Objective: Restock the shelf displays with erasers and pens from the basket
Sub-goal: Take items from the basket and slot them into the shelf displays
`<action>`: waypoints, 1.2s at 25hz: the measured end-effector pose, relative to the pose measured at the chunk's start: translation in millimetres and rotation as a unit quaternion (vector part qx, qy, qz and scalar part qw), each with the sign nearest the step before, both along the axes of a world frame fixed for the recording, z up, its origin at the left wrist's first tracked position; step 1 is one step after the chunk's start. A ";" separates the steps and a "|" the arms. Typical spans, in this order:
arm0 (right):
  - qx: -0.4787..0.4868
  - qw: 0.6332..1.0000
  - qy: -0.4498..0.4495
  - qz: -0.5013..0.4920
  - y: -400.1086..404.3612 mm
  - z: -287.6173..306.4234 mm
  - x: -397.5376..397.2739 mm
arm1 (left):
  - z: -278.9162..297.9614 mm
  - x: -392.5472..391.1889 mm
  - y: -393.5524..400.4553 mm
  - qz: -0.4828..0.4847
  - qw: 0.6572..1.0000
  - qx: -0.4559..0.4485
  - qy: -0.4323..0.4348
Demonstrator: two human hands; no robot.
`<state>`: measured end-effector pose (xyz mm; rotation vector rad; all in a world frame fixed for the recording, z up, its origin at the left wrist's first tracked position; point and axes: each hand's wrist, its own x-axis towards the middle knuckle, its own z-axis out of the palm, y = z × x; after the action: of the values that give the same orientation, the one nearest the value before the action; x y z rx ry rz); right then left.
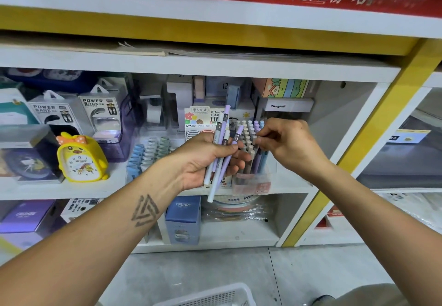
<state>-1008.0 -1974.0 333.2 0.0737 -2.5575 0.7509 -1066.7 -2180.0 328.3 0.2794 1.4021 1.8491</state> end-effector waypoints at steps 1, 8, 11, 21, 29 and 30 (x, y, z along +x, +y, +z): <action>-0.002 1.000 -0.008 -0.005 2.5 1.5 0.5 | -0.3 -0.3 -0.1 -0.001 1.000 0.004 -0.002; 0.033 0.999 0.015 0.009 6.5 -3.5 1.7 | 1.2 0.9 -1.8 -0.004 1.000 0.008 0.005; 0.163 0.986 0.004 0.044 -0.4 -8.6 0.2 | 1.1 2.8 -0.5 -0.012 1.000 0.012 -0.002; -0.409 0.909 -0.066 0.045 -12.6 11.8 0.9 | 1.3 9.1 7.5 -0.054 0.998 0.020 0.008; -0.131 0.991 0.013 -0.024 16.7 7.8 13.5 | 6.1 3.2 4.2 0.018 0.999 -0.044 0.019; -0.086 0.996 -0.002 -0.017 14.4 2.6 15.0 | 7.6 3.7 5.3 0.013 0.999 -0.043 0.012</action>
<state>-993.0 -1959.6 335.9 -0.0267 -2.4805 0.9563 -1063.0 -2174.6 335.9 0.2414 1.5037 1.8070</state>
